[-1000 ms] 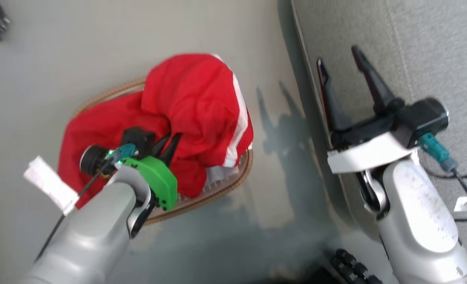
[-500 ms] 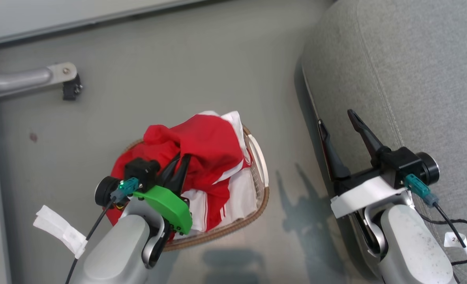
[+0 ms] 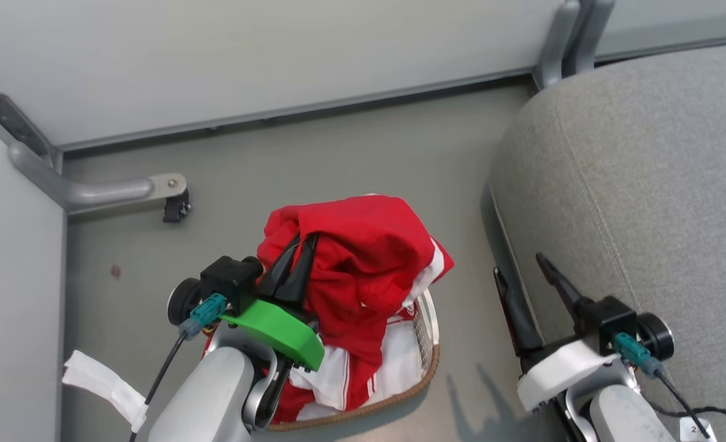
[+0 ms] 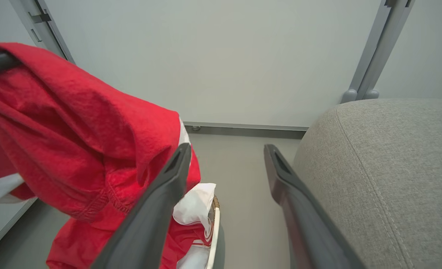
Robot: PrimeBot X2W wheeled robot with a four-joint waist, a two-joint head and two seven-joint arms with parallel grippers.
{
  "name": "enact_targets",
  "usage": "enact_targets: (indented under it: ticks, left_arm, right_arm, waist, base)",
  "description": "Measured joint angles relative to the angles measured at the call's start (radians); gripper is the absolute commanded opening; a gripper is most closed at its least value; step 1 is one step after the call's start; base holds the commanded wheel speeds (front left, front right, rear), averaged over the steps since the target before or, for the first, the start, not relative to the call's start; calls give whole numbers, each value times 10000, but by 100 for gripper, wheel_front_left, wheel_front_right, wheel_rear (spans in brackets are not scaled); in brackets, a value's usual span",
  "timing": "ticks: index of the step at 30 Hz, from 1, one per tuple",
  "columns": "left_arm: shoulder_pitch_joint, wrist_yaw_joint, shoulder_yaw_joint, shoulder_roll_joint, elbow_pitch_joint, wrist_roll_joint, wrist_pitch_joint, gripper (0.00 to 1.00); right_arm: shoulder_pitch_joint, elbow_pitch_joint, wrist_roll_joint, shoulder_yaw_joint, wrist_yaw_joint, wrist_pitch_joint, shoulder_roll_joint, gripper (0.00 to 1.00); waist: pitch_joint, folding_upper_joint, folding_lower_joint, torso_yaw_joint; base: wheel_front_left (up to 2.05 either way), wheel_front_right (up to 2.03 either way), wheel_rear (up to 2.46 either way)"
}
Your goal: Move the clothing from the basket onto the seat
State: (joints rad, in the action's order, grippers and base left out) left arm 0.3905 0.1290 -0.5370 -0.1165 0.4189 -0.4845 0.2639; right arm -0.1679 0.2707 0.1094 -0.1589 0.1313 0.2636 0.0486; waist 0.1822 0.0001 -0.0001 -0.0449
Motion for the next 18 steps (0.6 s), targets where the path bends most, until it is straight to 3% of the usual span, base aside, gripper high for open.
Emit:
enact_targets:
  ticks: [11,18]
  left_arm:
    - [-453,0,416,303,-1133,267,2,0]
    - [-583,0,326,347,-1267,293,2,0]
  right_arm:
    - [862,541,-33,-522,0,0,-12,100]
    - [68,621,-410,-1864,0,0,2,100]
  waist:
    - [-1258,0,0,314]
    - [-1443,0,0,553]
  base:
    - [0,0,0]
    - [0,0,0]
